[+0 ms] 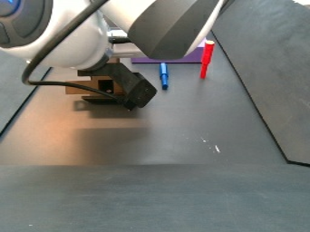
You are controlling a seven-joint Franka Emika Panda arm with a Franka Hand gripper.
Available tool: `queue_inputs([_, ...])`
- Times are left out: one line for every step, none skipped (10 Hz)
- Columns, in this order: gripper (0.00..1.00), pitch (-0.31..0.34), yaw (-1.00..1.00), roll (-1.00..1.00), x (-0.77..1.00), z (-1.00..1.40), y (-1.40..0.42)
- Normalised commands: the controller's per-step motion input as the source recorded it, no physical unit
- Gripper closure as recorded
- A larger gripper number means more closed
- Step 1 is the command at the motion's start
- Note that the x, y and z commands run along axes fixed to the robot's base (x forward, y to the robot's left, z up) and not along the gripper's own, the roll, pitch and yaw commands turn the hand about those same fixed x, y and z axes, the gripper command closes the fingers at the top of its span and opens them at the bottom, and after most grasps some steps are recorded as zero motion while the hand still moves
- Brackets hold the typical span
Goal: Pick up the brown object. Move up. Place the brown object on the fixture. Regrasp the brown object. Move to above the board. Insert the brown object.
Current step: Place the brown object on the fixture, then regrasp the brown object.
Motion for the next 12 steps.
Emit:
queue_inputs([1.00,0.011,-0.11,-0.13,0.14,-0.08,0.19])
queue_inputs([1.00,0.009,-0.13,-0.09,0.13,-0.11,0.17])
queue_inputs([1.00,0.020,-0.13,-0.09,0.20,-0.07,0.11])
queue_inputs([1.00,0.000,-0.09,-0.04,0.13,-0.06,0.00])
queue_inputs([1.00,0.000,0.00,0.00,0.00,0.00,0.00])
queue_inputs([0.00,0.000,0.00,0.00,0.00,0.00,0.00])
queue_inputs([0.00,0.000,0.00,0.23,0.00,0.42,0.00])
queue_inputs([0.00,0.000,0.00,0.53,0.03,0.47,0.00])
queue_inputs([0.00,-0.066,0.07,0.80,0.00,0.47,0.00])
queue_inputs([0.00,-0.074,0.12,1.00,0.05,0.47,-0.10])
queue_inputs([0.00,-0.071,0.17,1.00,0.11,0.35,-0.15])
queue_inputs([0.00,-0.023,0.22,1.00,0.19,0.25,-0.17])
